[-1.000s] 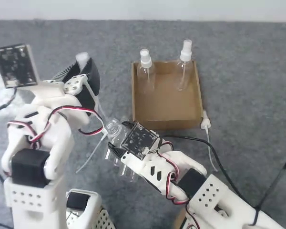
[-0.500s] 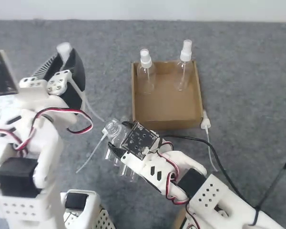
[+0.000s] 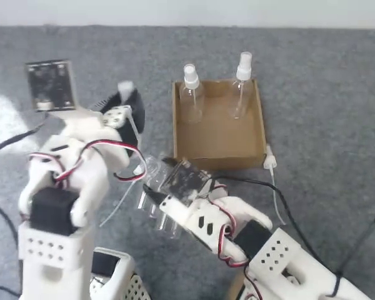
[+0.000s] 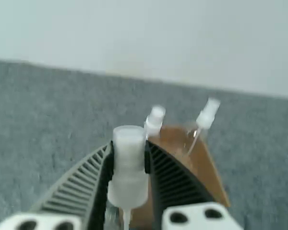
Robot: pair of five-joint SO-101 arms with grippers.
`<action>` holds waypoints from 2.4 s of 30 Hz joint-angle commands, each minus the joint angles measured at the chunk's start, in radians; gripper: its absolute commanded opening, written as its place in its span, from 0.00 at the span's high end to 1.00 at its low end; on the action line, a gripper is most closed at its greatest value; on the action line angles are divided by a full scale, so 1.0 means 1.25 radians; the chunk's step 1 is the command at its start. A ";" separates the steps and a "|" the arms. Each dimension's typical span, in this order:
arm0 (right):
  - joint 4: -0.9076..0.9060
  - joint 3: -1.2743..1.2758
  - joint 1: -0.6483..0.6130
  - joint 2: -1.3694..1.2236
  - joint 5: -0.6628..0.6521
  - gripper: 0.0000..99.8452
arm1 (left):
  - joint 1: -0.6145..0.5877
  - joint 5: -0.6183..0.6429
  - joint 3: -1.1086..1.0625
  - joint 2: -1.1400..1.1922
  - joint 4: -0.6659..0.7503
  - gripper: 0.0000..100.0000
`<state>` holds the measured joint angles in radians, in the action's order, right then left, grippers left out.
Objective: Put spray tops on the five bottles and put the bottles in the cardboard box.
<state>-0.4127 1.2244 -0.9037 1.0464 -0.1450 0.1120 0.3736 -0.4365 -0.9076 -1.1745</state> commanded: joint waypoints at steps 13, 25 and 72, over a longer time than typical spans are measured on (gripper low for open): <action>0.068 -0.020 0.117 0.018 0.166 0.99 | 0.113 -0.077 -0.274 -0.012 0.129 0.99; 0.096 -0.023 0.203 0.018 0.212 0.99 | 0.112 -0.079 -0.295 -0.097 0.090 0.99; 0.138 -0.254 0.293 -0.137 0.234 0.99 | 0.059 -0.261 -0.465 -0.366 0.093 0.75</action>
<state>-0.1979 1.0879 -0.5539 1.0019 0.1404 0.1811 0.0959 -0.9014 -1.1930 -1.1607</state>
